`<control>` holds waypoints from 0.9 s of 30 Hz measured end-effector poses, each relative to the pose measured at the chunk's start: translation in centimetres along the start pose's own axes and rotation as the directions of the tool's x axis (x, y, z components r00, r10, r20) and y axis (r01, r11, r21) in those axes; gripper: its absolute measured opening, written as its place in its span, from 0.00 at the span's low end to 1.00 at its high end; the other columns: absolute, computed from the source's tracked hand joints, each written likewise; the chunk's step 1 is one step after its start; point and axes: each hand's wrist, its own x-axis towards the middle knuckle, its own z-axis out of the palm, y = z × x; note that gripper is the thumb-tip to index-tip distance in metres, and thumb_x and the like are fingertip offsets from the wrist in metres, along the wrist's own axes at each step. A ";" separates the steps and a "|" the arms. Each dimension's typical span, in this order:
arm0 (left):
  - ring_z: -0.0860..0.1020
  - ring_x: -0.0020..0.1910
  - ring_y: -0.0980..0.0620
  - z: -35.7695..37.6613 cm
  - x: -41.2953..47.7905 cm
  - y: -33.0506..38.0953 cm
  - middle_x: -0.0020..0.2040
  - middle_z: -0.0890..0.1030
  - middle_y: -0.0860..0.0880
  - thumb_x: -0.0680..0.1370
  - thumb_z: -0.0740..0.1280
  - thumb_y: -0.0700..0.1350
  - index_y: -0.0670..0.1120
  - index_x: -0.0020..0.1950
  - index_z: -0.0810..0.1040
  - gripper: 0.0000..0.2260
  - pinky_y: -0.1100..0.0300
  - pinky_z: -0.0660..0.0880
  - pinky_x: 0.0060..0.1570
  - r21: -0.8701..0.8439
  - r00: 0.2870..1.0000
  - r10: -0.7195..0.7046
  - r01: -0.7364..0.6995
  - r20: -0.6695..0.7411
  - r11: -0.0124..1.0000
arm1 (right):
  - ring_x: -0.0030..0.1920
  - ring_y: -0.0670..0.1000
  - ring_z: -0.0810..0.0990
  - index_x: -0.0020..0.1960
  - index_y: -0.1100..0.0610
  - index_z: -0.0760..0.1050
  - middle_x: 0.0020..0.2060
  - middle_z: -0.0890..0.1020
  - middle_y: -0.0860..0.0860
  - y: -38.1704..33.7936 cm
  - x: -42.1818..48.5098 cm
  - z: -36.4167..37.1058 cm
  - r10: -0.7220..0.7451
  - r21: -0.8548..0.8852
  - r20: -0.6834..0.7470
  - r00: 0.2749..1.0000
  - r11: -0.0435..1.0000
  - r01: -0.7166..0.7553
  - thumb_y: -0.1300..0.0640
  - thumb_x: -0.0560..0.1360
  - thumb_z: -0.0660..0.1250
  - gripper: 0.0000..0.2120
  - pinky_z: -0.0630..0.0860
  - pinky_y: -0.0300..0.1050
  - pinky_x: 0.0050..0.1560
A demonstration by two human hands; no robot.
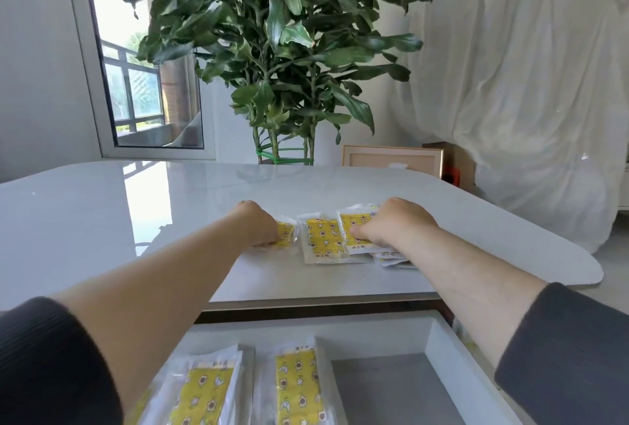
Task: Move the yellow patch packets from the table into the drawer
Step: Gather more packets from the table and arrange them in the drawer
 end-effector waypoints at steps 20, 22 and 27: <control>0.79 0.37 0.51 -3.2 -1.8 -3.7 0.44 0.80 0.43 0.77 0.67 0.36 0.40 0.57 0.74 0.09 0.62 0.78 0.31 -0.649 0.980 -0.138 0.199 0.145 0.734 | 0.41 0.56 0.84 0.49 0.56 0.77 0.43 0.83 0.53 2.2 0.0 -0.4 0.051 0.749 -0.058 0.997 0.662 0.010 0.59 0.65 0.75 0.14 0.83 0.54 0.46; 0.79 0.40 0.49 -4.2 -2.8 -4.3 0.47 0.81 0.42 0.76 0.68 0.37 0.40 0.57 0.74 0.11 0.59 0.78 0.36 -0.686 0.986 -0.122 0.164 0.109 0.709 | 0.39 0.55 0.84 0.49 0.57 0.79 0.41 0.84 0.53 2.3 -1.4 -1.1 0.015 0.814 -0.035 0.999 0.580 0.020 0.62 0.69 0.72 0.09 0.83 0.52 0.43; 0.79 0.39 0.48 -5.8 -7.5 -5.7 0.43 0.81 0.41 0.76 0.68 0.37 0.41 0.54 0.73 0.08 0.58 0.76 0.34 -0.787 0.991 -0.109 0.128 0.078 0.603 | 0.42 0.58 0.86 0.50 0.57 0.80 0.41 0.86 0.56 2.5 -6.0 -2.5 -0.095 0.908 0.111 0.989 0.414 -0.062 0.64 0.72 0.69 0.07 0.80 0.61 0.52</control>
